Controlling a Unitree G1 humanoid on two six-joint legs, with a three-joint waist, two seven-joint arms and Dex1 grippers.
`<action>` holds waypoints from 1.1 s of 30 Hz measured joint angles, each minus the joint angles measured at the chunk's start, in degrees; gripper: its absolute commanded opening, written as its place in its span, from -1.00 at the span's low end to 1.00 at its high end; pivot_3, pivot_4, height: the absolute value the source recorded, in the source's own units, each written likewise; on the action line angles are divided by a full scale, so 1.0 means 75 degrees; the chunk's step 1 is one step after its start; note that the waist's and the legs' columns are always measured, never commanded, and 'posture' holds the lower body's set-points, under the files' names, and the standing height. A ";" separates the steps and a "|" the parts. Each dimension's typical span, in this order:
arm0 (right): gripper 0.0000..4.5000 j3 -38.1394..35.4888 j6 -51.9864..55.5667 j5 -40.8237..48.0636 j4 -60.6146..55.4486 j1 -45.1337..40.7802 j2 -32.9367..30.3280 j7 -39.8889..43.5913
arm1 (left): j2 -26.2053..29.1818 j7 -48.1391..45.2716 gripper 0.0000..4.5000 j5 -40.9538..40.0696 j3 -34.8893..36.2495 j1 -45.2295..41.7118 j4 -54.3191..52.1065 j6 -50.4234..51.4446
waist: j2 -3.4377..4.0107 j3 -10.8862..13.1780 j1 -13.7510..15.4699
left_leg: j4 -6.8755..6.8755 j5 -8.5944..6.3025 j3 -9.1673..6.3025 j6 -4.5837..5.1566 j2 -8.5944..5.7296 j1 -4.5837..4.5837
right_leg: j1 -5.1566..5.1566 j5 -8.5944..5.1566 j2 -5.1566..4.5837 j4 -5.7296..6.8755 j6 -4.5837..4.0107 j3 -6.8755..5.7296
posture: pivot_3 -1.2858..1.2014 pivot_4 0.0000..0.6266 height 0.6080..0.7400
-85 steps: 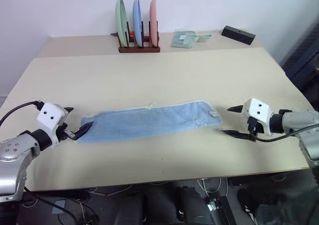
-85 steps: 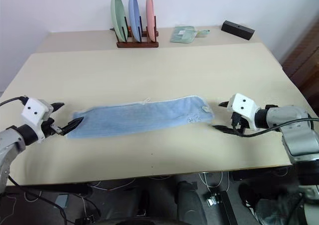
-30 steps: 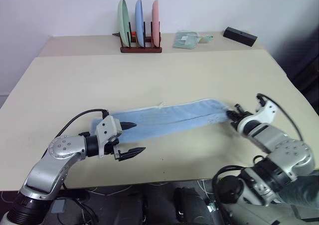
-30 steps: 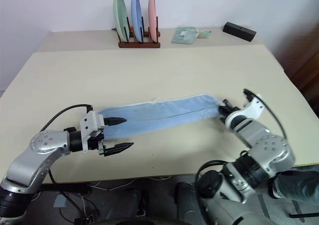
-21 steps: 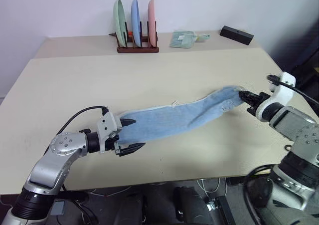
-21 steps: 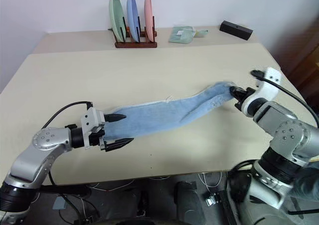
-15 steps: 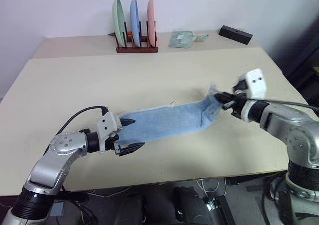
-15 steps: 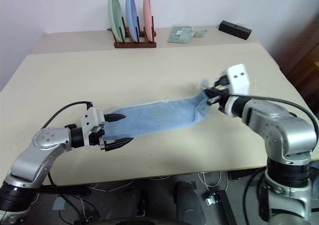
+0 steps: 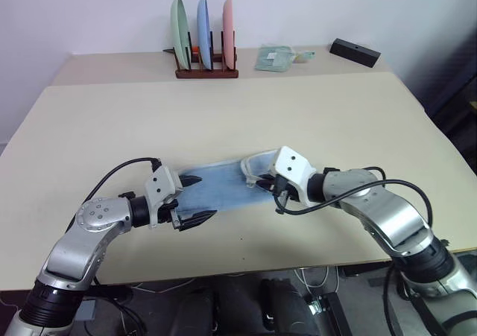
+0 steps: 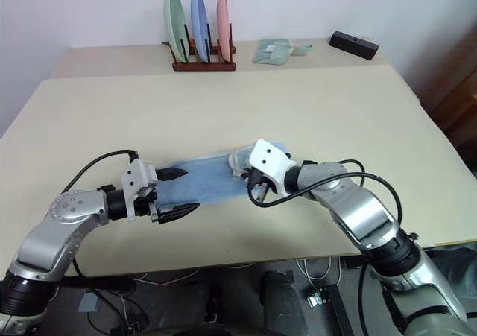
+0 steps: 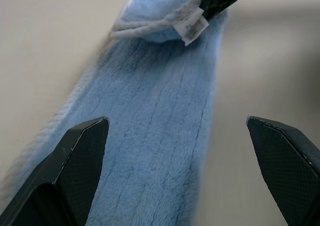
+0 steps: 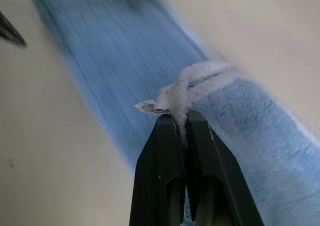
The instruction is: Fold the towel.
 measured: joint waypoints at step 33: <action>-0.99 -0.1132 -0.2242 -0.0603 0.2595 0.0705 0.0544 0.0597 | -0.1485 0.2272 1.00 -0.3693 0.2045 0.3198 -0.2118 0.2877 | -0.0001 -0.0001 0.0055 | 0.0005 -0.0004 -0.0011 0.0003 -0.0004 0.0003 | 0.0016 -0.0009 -0.0025 -0.0010 -0.0029 -0.0008 | 0.03 -0.52 1.00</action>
